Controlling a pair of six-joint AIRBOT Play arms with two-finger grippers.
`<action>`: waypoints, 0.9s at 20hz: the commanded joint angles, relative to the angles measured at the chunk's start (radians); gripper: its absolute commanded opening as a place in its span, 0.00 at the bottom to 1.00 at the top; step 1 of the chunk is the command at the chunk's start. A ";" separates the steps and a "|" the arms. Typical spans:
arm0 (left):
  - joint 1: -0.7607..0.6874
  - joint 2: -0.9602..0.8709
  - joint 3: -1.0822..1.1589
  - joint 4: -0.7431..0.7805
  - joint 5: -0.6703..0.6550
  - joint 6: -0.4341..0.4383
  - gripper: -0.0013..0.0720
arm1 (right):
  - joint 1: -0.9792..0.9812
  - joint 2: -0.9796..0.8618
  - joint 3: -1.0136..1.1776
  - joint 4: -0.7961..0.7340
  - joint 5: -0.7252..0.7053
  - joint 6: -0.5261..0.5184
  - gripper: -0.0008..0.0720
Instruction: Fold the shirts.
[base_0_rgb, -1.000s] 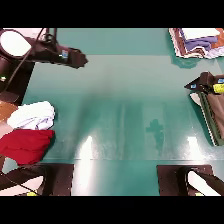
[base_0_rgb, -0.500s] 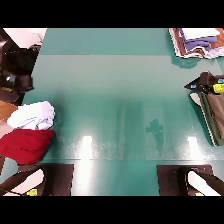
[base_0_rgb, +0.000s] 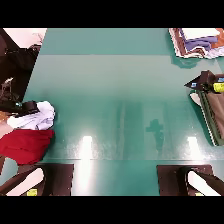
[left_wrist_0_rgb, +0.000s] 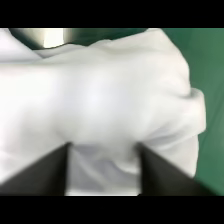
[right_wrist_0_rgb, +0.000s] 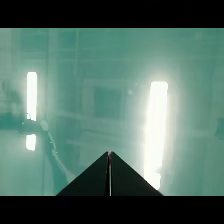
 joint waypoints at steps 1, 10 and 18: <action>0.005 0.003 -0.036 0.009 0.052 -0.001 0.05 | 0.001 0.000 0.000 0.001 -0.019 0.000 0.03; -0.035 0.119 0.566 -0.288 -0.309 0.060 0.05 | 0.001 0.000 0.266 0.001 -0.090 0.001 0.03; -0.535 0.134 0.922 -0.291 -0.278 0.022 0.05 | 0.001 0.000 0.489 0.000 -0.206 0.001 0.03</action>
